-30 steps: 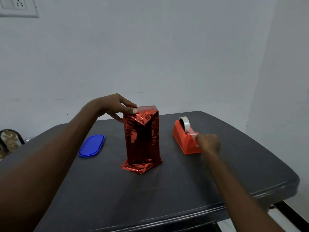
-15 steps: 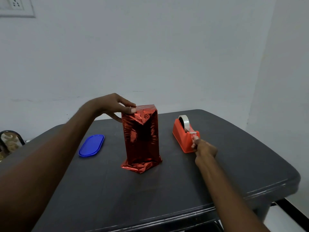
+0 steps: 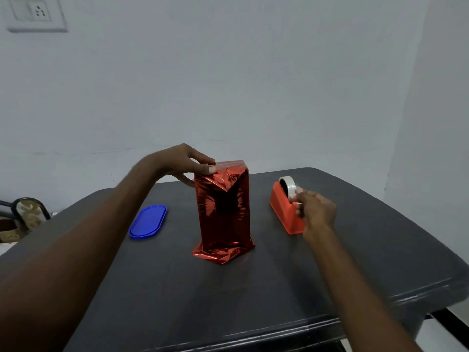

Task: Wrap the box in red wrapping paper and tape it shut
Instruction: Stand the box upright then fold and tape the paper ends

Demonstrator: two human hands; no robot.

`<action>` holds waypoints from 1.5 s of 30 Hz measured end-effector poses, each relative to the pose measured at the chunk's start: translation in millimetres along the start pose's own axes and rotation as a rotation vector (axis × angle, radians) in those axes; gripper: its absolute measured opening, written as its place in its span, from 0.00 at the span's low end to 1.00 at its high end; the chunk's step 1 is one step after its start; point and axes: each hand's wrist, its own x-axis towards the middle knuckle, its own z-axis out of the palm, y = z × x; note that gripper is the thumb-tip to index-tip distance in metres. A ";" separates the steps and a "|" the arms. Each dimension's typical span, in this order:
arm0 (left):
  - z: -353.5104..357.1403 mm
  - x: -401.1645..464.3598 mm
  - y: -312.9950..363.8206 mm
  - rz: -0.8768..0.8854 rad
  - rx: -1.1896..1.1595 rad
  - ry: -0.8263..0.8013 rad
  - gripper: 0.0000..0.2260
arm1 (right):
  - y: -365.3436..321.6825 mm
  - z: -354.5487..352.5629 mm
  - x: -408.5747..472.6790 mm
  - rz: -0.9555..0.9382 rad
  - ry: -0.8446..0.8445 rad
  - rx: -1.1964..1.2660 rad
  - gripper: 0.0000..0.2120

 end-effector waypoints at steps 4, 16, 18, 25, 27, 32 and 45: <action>3.3 -1.5 1.1 0.016 -0.011 0.002 0.19 | -53.0 30.8 -9.3 -0.199 -0.309 -0.165 0.09; 1.2 1.3 -2.9 0.044 0.058 0.003 0.23 | -121.7 145.2 -27.3 -0.476 -0.805 -0.969 0.11; 0.2 2.5 -4.3 0.054 0.067 0.001 0.22 | -121.8 154.6 -29.6 -0.458 -0.820 -1.042 0.13; -0.3 5.3 -8.1 0.079 0.081 0.020 0.19 | -106.1 168.3 -26.4 -0.581 -0.676 -1.354 0.22; -0.9 5.7 -7.5 0.080 0.107 0.021 0.19 | -106.2 164.5 -29.4 -0.669 -0.551 -1.493 0.25; -0.6 5.6 -6.8 0.075 0.103 0.030 0.22 | -107.2 142.0 -20.2 -0.632 -0.394 -1.524 0.29; 1.2 2.2 -5.5 0.085 0.096 0.042 0.22 | -85.7 147.3 -23.1 0.084 -0.740 -0.976 0.21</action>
